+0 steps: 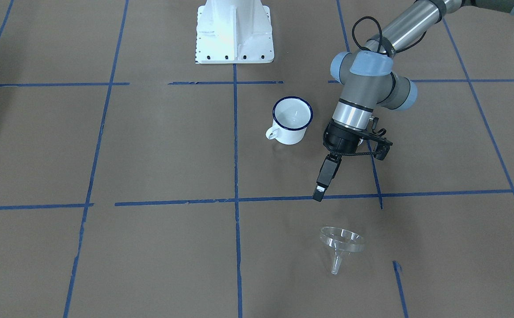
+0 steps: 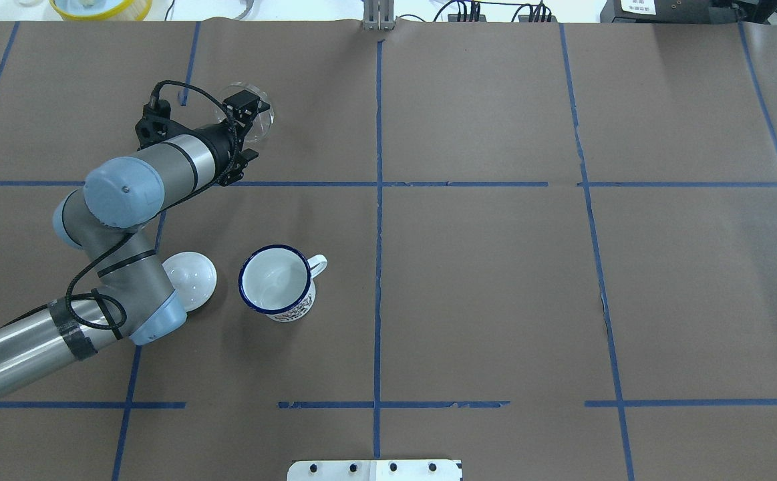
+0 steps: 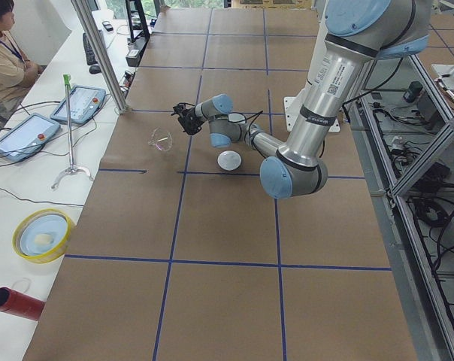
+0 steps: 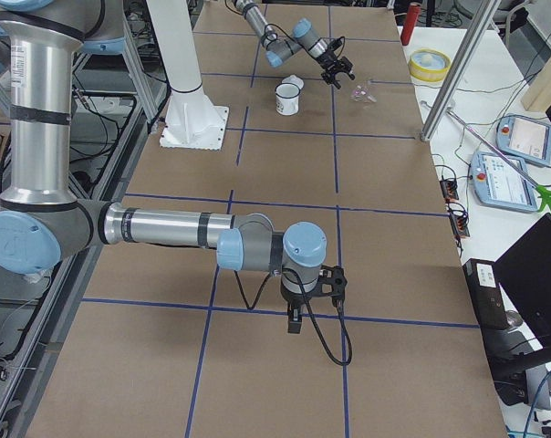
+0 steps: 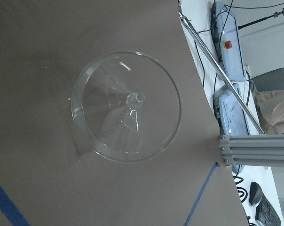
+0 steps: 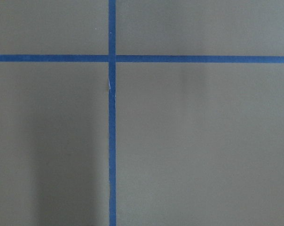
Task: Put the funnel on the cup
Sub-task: 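Move the left gripper to the clear glass funnel, then grasp the glass funnel's rim with the left gripper and lift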
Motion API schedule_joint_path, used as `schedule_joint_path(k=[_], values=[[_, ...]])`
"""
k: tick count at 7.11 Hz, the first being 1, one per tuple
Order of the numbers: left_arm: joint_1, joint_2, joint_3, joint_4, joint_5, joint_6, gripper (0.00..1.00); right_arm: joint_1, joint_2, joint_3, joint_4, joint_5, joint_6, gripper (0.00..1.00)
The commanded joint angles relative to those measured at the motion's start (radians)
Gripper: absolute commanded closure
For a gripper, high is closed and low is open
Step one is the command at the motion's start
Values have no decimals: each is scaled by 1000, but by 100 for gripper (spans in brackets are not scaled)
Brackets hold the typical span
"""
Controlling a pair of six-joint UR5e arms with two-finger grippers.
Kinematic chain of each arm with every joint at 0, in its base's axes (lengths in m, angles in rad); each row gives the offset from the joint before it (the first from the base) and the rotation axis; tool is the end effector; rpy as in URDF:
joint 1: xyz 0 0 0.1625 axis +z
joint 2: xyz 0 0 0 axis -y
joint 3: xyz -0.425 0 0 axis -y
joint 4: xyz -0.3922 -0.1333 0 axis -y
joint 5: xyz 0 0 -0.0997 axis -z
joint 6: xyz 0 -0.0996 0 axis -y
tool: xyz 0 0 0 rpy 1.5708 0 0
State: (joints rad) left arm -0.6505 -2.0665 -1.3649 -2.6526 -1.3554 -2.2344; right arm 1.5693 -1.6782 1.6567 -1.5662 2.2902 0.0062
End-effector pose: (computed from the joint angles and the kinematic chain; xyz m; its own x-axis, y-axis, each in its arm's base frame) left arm 0.4579 -0.5427 0.3458 -0.3430 -0.4951 -0.7983 0.6944 0.4387 -0.5705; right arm 0.0670 -0.4451 0.6701 0.7522 0.0162 0.6587 -0.0032 0.9998 -0.0210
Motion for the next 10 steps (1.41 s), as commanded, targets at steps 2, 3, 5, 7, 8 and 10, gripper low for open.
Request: schedule_joint_path(k=[2, 3, 5, 7, 8, 10], values=[[-78, -53, 143, -60, 19, -76, 0, 0, 0, 0, 0, 0, 0, 0], [-101, -104, 208, -63, 10, -79, 0, 0, 0, 0, 0, 0, 0, 0], [-103, -158, 283, -73, -11, -77, 0, 0, 0, 0, 0, 0, 0, 0], [-103, -159, 310, -90, -11, -74, 21, 0, 0, 0, 0, 0, 0, 0], [-103, -161, 308, -92, -16, -73, 85, 0, 0, 0, 0, 0, 0, 0], [-118, -161, 308, -105, -30, -36, 100, 0, 0, 0, 0, 0, 0, 0]])
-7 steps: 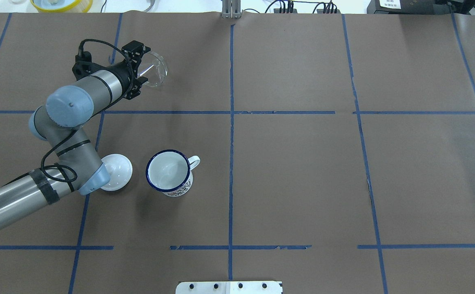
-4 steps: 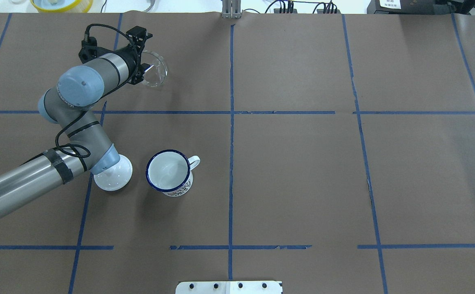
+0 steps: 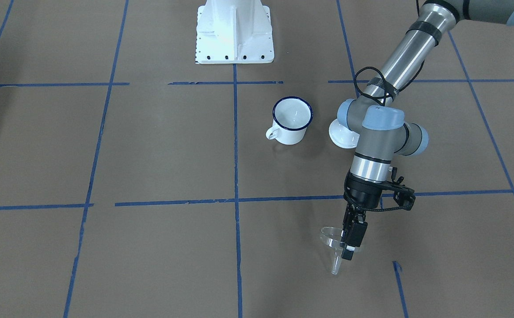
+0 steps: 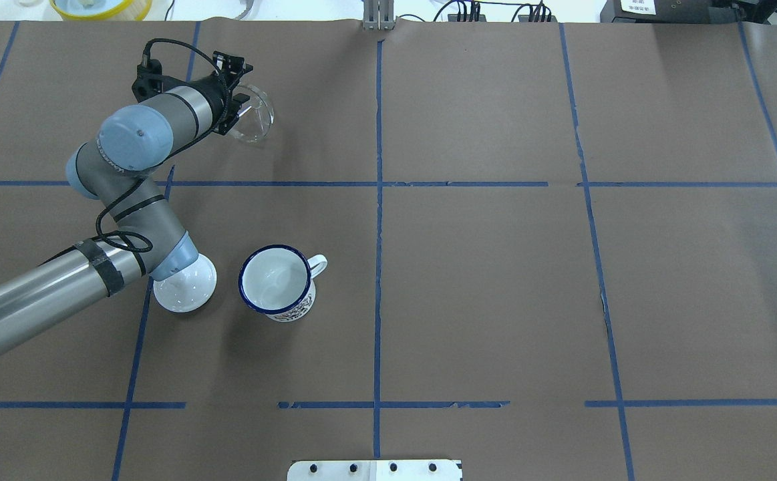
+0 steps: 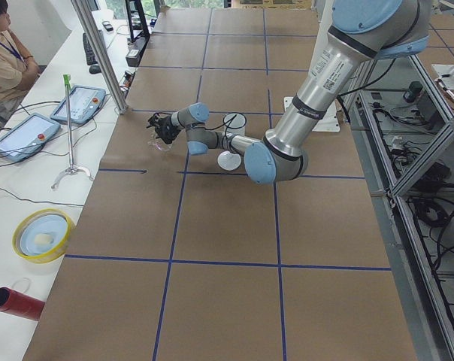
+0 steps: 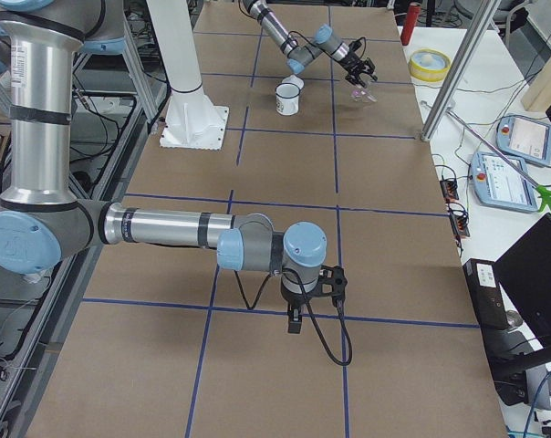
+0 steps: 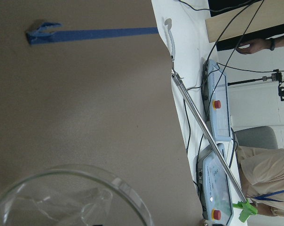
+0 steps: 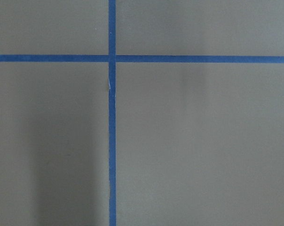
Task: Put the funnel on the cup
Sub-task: 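Grasp the glass funnel's rim with the left gripper and lift, then carry the funnel with the left gripper over the open mug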
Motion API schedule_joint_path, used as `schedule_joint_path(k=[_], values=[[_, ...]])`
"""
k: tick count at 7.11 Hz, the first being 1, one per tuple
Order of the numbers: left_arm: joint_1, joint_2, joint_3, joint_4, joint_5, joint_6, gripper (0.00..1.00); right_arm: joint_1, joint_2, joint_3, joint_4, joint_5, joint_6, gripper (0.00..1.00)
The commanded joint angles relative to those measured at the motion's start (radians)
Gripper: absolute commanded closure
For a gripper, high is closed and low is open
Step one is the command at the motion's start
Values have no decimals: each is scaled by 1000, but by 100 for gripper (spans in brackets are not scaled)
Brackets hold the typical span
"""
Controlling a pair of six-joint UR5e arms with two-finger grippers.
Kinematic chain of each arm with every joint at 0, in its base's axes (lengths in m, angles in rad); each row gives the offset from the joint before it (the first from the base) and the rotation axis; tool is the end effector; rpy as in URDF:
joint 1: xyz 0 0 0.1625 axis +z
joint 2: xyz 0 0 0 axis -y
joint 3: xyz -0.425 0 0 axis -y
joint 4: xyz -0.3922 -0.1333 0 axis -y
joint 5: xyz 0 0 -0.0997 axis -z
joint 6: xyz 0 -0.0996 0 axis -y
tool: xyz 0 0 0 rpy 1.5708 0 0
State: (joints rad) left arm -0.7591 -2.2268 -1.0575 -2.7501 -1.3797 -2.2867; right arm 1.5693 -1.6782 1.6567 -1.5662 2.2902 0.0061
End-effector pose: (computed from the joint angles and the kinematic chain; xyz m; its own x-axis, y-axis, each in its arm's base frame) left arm 0.4515 -0.6382 0.3710 -0.3964 -0.5122 -0.7620 0.7278 0.3306 -0.6008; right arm 0.0670 -0.4451 0.6701 0.7522 0.0161 0.6587 -0.0031 0.9998 -0.0209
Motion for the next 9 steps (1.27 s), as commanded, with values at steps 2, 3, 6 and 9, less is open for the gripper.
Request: schedule_joint_path(k=[2, 3, 6, 9], values=[[-22, 1, -9, -8, -7, 19, 100, 0, 0, 0, 0, 0, 0, 0], [-31, -1, -39, -8, -9, 23, 100, 0, 0, 0, 0, 0, 0, 0], [-72, 10, -259, 94, -184, 50, 100, 0, 0, 0, 0, 0, 0, 0], [-69, 26, -659, 541, -327, 134, 100, 0, 0, 0, 0, 0, 0, 0]])
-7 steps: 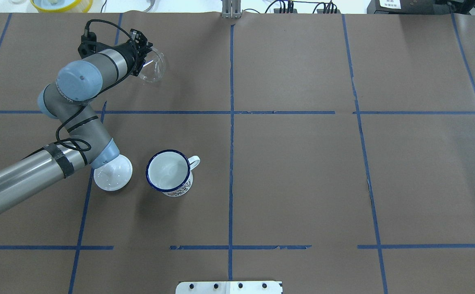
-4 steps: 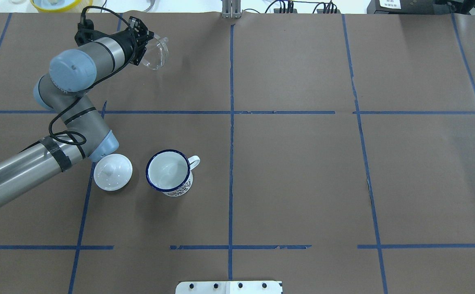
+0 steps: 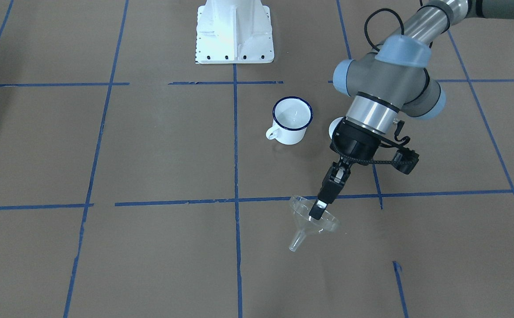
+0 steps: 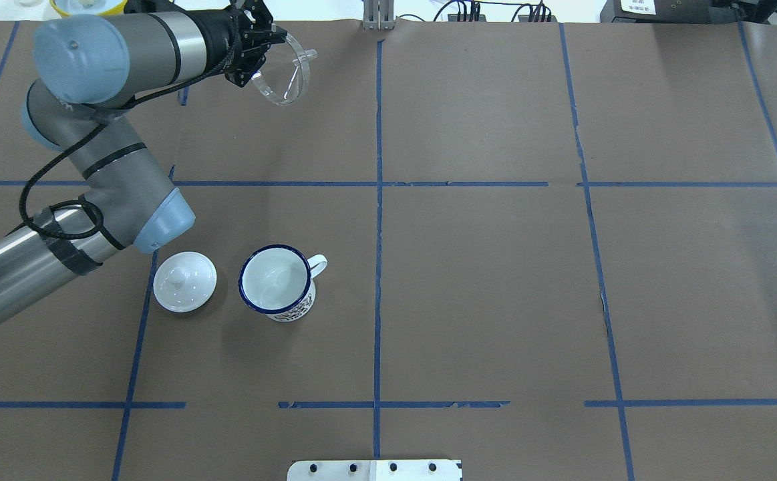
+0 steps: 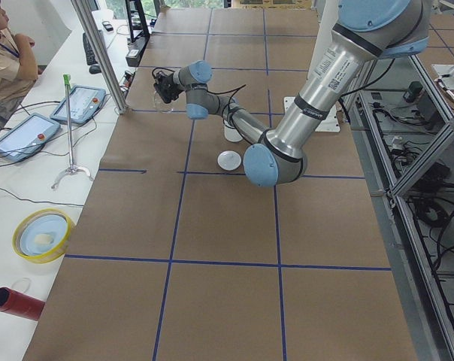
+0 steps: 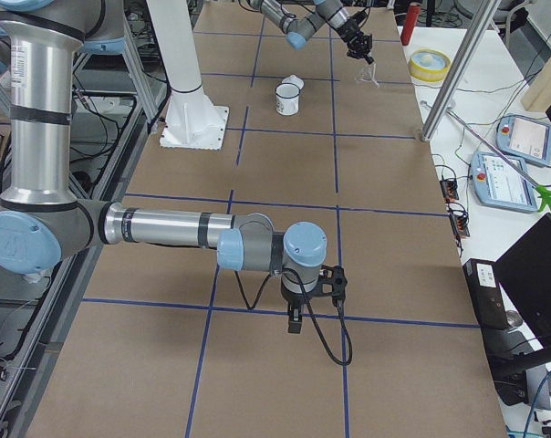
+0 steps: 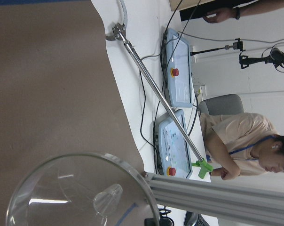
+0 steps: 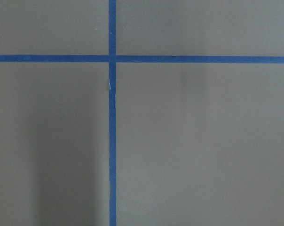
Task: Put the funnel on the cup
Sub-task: 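Carry the funnel with the left gripper over the open mug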
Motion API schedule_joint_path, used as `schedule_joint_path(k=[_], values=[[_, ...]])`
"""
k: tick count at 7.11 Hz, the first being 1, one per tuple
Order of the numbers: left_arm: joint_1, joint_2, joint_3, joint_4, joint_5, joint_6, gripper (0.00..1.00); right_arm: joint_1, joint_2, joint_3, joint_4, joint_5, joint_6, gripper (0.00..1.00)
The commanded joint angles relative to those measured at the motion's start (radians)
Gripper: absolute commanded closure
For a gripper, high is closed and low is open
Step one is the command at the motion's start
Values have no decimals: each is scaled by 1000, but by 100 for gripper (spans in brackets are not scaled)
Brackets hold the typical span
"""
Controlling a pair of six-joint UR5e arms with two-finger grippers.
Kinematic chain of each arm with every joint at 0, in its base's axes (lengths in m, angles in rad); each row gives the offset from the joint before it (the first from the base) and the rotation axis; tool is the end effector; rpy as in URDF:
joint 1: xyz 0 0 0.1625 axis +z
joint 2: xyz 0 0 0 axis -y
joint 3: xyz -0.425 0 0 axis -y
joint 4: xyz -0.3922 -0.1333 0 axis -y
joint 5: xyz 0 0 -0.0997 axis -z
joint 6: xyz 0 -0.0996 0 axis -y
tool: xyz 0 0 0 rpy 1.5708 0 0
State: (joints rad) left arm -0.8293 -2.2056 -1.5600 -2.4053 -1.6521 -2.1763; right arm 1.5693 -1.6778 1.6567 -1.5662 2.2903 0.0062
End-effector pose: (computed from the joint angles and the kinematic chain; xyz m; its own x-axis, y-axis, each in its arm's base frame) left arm 0.3670 -0.5861 0.1876 -0.3251 -0.4850 -0.8119 0.6026 0.5554 -0.5731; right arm 0.0670 -0.4453 0.6699 0.7521 0.0159 0.6588 -0.0032 0.9998 -0.0206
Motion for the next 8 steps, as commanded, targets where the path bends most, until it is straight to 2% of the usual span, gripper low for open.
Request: schedule_joint_path(k=[1, 2, 4, 6, 7, 8], values=[[2, -6, -281, 397, -95, 91, 100, 0, 0, 0, 0, 0, 0, 0], [6, -19, -386, 583, -124, 152, 100, 0, 0, 0, 0, 0, 0, 0], [18, -104, -507, 957, -236, 318, 100, 0, 0, 0, 0, 0, 0, 0], [90, -218, -512, 1325, -262, 514, 100, 0, 0, 0, 0, 0, 0, 0], [117, -241, -494, 1421, -262, 609, 100, 0, 0, 0, 0, 0, 0, 0], [143, -259, -435, 1486, -264, 704, 100, 0, 0, 0, 0, 0, 0, 0]])
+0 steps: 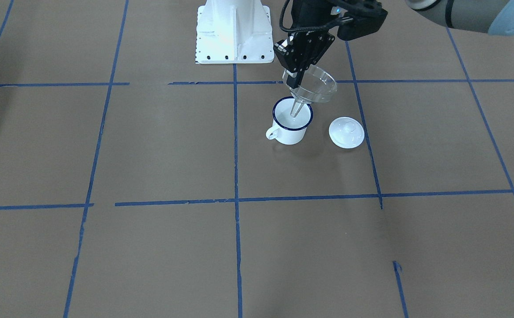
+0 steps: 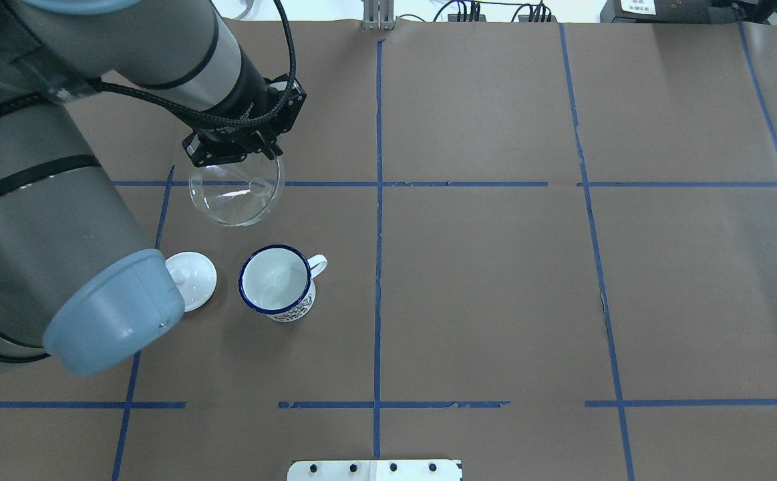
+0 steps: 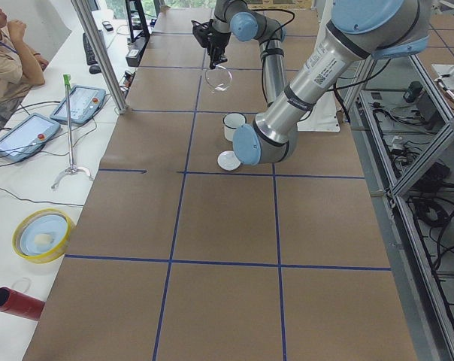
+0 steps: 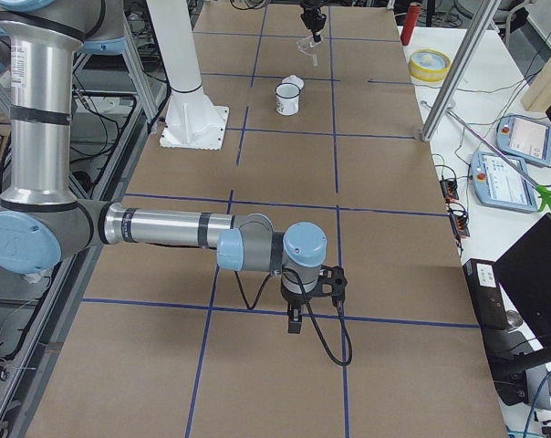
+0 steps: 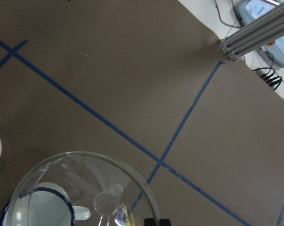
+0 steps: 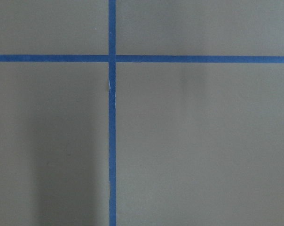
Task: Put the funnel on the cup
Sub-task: 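Carry the funnel with the left gripper over the open mug, then lower the funnel spout-first into the mug opening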
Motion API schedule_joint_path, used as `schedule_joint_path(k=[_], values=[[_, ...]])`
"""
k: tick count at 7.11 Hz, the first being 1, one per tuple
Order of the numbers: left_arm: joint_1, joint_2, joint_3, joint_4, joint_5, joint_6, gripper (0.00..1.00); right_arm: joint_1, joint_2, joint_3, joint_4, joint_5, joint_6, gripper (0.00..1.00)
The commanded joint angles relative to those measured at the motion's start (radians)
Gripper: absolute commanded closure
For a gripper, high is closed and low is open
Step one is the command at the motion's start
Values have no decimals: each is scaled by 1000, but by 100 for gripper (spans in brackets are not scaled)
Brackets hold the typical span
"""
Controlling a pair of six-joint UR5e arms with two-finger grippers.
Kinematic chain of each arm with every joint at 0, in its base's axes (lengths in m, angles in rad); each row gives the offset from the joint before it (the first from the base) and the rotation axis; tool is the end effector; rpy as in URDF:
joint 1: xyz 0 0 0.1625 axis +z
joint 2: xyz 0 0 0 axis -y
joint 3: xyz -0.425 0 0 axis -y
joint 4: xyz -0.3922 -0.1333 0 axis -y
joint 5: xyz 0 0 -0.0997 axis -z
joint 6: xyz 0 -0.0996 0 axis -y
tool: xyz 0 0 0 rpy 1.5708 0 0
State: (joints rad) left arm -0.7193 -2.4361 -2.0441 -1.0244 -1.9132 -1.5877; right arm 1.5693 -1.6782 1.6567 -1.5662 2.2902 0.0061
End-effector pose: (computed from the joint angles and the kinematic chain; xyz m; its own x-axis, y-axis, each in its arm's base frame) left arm 0.3484 -0.4379 0.0513 0.5208 -0.4773 -0.7078 0.4497 0.8581 -0.2478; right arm 0.0670 -0.4451 0.6701 0.7522 0.0161 0.6587 -0.0031 0.9998 -0.0209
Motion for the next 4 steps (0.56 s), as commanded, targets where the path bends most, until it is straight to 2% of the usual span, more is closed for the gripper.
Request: schedule_joint_path(k=[1, 4], values=[[49, -47, 135, 106, -3, 145, 100, 0, 0, 0, 0, 0, 0, 0], [127, -40, 214, 55, -1, 161, 100, 0, 0, 0, 0, 0, 0, 0]])
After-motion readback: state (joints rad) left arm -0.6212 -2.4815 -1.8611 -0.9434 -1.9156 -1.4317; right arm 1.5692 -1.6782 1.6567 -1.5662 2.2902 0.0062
